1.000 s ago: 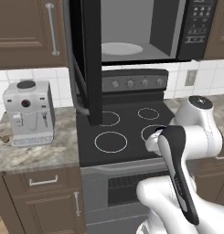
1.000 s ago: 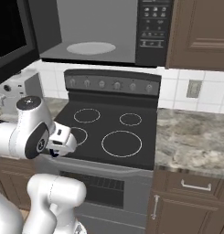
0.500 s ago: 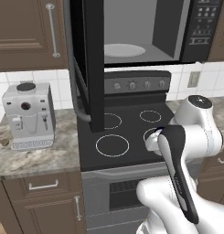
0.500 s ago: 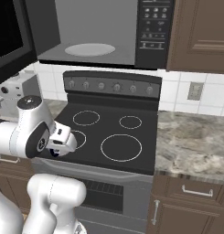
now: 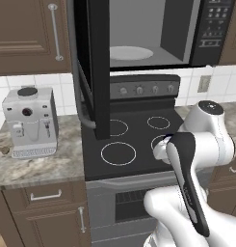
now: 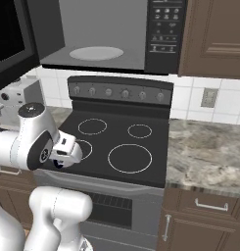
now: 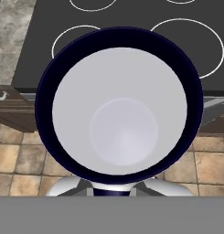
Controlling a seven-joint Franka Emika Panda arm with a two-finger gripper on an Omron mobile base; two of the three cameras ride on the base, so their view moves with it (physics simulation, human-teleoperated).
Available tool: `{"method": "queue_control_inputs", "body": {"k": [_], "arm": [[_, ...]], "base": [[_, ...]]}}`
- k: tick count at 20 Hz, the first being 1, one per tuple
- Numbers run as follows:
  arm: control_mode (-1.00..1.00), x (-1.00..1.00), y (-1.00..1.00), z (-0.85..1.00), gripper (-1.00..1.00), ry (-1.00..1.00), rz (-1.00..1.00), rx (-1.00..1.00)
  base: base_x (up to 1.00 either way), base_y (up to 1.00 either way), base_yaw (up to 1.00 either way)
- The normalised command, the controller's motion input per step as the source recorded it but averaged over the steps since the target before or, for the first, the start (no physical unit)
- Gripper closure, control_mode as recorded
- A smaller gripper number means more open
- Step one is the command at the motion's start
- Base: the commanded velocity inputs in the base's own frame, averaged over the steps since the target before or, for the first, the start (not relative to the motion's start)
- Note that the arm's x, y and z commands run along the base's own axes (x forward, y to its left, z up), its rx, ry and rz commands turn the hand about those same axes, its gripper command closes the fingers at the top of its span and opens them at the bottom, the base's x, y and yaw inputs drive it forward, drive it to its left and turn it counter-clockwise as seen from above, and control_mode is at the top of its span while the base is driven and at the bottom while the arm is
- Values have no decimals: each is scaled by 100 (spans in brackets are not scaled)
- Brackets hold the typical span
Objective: Pick the mug from the counter and place it inside the microwave. Then close the microwave.
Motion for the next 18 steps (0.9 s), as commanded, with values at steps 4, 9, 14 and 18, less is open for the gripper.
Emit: {"method": "queue_control_inputs", "body": {"k": [4, 9, 14, 18], "arm": [[100, 0, 0, 0, 100, 0, 0, 0], [100, 0, 0, 0, 100, 0, 0, 0], [100, 0, 0, 0, 100, 0, 0, 0], [100, 0, 0, 0, 100, 0, 0, 0]], "base": [[0, 0, 0], [0, 0, 0], [0, 0, 0], [0, 0, 0]]}}
